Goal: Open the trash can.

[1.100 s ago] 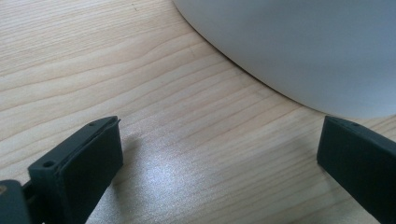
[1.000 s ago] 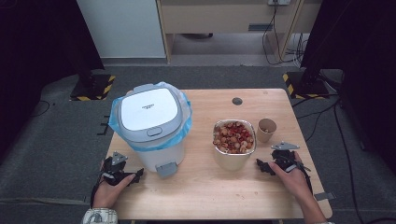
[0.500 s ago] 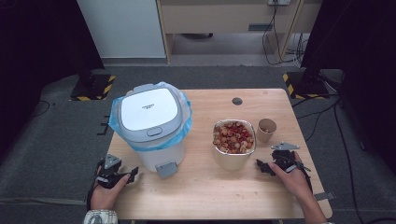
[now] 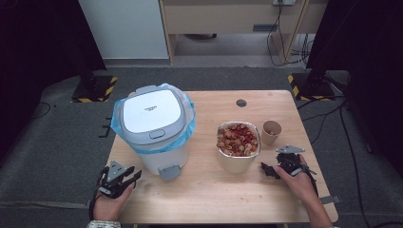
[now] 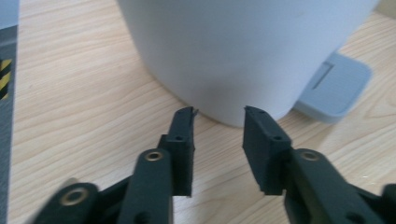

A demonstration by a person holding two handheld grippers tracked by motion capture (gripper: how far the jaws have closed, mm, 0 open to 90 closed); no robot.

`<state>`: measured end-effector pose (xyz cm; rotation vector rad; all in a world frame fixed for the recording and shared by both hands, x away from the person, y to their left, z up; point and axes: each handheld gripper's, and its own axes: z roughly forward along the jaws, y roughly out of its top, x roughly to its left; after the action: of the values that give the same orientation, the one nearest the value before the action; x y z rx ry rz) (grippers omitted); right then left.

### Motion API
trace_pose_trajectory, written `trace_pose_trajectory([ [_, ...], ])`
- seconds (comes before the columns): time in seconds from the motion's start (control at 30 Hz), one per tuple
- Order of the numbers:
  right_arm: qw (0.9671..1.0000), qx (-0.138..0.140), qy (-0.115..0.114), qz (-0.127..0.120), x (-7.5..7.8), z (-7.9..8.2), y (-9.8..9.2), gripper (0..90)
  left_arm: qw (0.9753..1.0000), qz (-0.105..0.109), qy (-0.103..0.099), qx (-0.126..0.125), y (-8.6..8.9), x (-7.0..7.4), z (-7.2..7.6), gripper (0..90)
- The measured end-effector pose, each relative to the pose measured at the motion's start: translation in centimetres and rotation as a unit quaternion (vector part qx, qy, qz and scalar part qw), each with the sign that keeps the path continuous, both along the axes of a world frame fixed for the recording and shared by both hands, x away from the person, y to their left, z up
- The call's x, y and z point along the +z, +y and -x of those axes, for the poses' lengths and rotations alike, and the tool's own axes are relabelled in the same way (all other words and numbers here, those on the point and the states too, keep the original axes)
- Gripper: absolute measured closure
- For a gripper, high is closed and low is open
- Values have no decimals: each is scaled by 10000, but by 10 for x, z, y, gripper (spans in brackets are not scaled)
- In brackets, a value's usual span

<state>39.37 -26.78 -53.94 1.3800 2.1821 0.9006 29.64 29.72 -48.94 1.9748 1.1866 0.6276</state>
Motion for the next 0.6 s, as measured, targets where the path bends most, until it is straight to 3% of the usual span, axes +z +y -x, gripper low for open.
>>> trace_pose_trajectory([
  [0.2, 10000, 22, 4, 2, 0, 0, 0, 7, 9997, 60, -85, -238, -8, 5, 3, 770],
  [0.33, 10000, 16, 1, -1, 0, 0, 0, 7, 9982, -51, -129, -582, -26, 8, 6, 812],
  [0.6, 10000, 17, 0, -1, 0, 0, 0, 7, 9958, -152, -69, -900, -46, 8, 4, 872],
])
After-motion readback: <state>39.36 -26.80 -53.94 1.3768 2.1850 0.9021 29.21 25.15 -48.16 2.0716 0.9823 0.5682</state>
